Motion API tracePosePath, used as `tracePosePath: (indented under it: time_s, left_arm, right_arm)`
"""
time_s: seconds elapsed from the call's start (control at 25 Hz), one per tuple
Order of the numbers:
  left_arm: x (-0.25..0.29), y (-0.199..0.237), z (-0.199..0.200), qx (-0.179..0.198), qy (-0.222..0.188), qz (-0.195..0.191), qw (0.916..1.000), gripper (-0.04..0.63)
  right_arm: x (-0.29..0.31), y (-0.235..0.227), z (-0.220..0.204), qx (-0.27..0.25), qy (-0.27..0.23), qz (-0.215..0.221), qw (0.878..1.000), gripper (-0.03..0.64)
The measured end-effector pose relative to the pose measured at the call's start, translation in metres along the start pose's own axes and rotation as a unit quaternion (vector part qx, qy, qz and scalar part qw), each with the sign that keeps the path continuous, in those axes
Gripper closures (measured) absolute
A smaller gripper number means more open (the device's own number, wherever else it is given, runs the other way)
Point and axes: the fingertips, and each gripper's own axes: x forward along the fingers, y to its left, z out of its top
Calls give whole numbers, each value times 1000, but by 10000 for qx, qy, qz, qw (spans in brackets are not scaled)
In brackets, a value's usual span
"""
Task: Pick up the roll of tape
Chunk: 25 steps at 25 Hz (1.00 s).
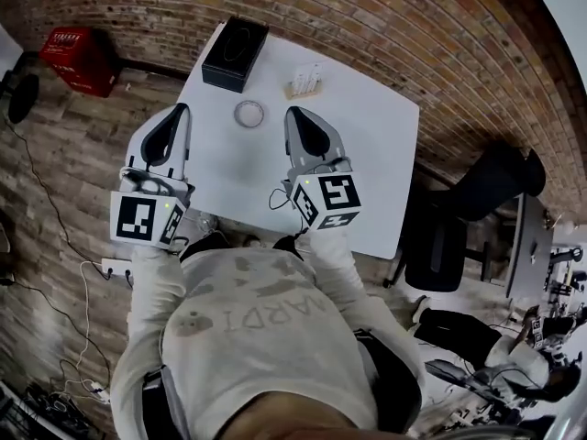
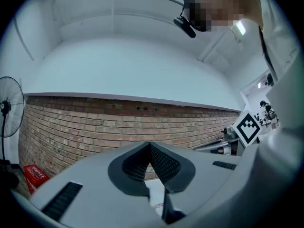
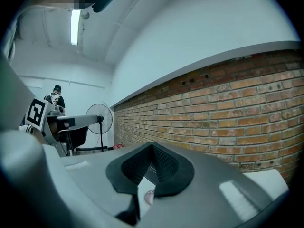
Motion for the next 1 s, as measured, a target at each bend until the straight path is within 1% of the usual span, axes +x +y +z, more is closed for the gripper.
tracePosePath:
  time_s: [0.16, 0.32, 0.4, 0.52, 0.68, 0.76, 0.88, 1.0]
  left_arm:
    - [19, 20, -7, -37, 71, -217, 9997, 589]
    - [33, 38, -19, -96, 154, -397, 9990, 589]
    - [38, 47, -25, -145, 197, -458, 9986, 589]
    - [45, 57, -35, -221, 280, -560, 9978, 589]
    - [55, 68, -47, -288, 375, -690, 9965, 589]
    - [60, 74, -53, -322, 419, -754, 9957, 589]
    - [66, 80, -62, -361, 482, -831, 9947, 589]
    - [73, 85, -70, -416, 538, -905, 9936, 589]
  right_arm:
    - [30, -8, -22, 178, 361, -235, 9989, 606]
    - [59, -13, -56, 436, 839, -280, 9951, 606]
    - [71, -17, -74, 559, 1067, -371, 9920, 606]
    - [84, -24, -103, 742, 1402, -589, 9856, 606]
    - [99, -31, -138, 1104, 1802, -749, 9745, 601]
    - [106, -32, -154, 1188, 1983, -767, 9699, 561]
    - [114, -36, -176, 1255, 2249, -840, 9626, 560]
    - [119, -43, -197, 1337, 2510, -979, 9537, 540]
